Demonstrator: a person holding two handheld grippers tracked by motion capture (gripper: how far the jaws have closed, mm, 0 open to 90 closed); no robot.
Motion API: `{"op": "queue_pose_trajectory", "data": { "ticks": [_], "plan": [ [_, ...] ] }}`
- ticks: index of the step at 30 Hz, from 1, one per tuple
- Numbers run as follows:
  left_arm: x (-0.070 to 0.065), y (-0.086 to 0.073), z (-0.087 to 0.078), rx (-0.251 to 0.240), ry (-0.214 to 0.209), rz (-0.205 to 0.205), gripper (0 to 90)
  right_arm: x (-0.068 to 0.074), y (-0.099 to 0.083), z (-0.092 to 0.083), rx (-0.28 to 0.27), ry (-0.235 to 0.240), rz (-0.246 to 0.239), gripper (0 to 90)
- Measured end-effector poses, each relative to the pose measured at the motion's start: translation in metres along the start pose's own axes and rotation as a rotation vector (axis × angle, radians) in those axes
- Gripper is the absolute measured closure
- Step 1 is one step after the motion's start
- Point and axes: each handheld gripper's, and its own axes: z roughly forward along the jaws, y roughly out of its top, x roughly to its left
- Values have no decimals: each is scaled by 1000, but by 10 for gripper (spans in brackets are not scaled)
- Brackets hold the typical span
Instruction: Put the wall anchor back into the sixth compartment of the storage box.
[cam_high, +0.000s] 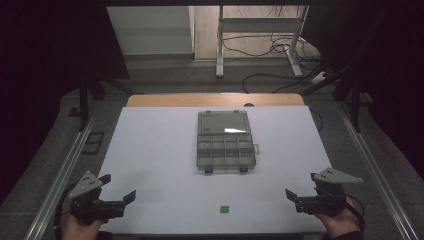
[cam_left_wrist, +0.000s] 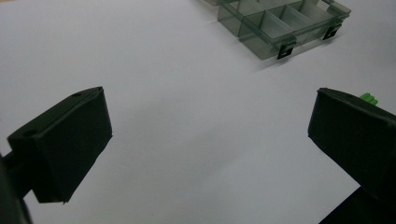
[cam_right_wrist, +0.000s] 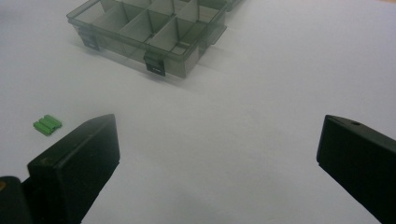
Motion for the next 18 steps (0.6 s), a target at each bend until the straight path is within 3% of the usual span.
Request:
{"op": "queue_pose_trajectory", "data": {
  "ticks": [18],
  "plan": [
    [0,1,2,4,-4,2,0,1,1,3,25,18,-10,0]
  ]
}}
